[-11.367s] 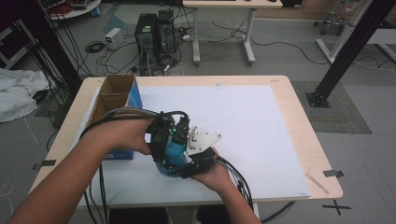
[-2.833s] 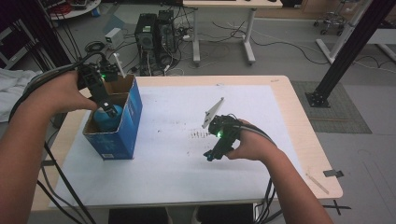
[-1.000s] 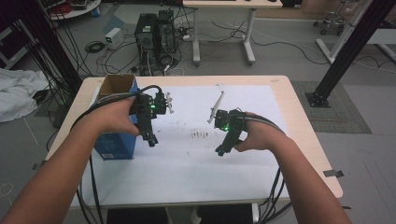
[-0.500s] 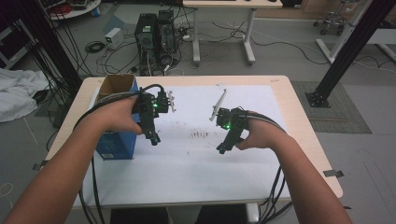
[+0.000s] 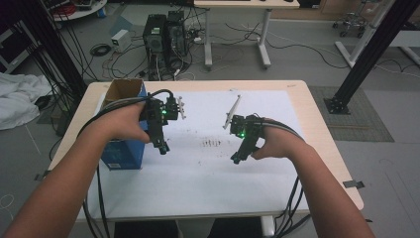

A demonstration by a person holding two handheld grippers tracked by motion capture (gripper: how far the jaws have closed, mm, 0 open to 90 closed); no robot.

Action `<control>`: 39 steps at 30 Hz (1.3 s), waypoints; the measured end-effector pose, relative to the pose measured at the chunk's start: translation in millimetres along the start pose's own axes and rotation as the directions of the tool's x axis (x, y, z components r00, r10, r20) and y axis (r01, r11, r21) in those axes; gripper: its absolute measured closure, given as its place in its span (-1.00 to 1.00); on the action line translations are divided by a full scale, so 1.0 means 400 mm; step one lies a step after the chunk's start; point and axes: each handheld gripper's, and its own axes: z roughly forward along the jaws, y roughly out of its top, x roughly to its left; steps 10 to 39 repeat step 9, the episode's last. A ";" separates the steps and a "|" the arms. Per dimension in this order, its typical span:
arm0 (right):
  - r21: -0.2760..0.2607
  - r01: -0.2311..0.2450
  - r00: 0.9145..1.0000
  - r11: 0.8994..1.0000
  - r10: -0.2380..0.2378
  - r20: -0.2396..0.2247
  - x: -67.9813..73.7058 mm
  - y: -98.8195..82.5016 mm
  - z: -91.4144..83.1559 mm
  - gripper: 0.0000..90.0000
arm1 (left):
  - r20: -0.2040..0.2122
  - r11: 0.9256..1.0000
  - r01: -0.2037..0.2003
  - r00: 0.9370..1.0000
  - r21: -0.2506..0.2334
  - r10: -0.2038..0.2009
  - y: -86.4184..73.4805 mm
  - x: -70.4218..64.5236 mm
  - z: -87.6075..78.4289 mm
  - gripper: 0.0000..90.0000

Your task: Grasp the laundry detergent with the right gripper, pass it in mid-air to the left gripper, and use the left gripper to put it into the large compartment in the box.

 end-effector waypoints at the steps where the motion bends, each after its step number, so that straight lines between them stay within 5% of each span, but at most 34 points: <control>1: -0.003 0.004 1.000 1.000 -0.004 0.001 -0.001 0.000 0.000 -0.73 | 0.000 1.000 0.000 1.000 0.001 0.000 0.000 -0.001 0.000 -0.96; 39: -0.002 0.003 1.000 1.000 -0.003 0.009 -0.003 -0.005 -0.005 -0.73 | 0.006 1.000 -0.007 1.000 0.005 0.007 0.005 -0.001 0.002 -0.96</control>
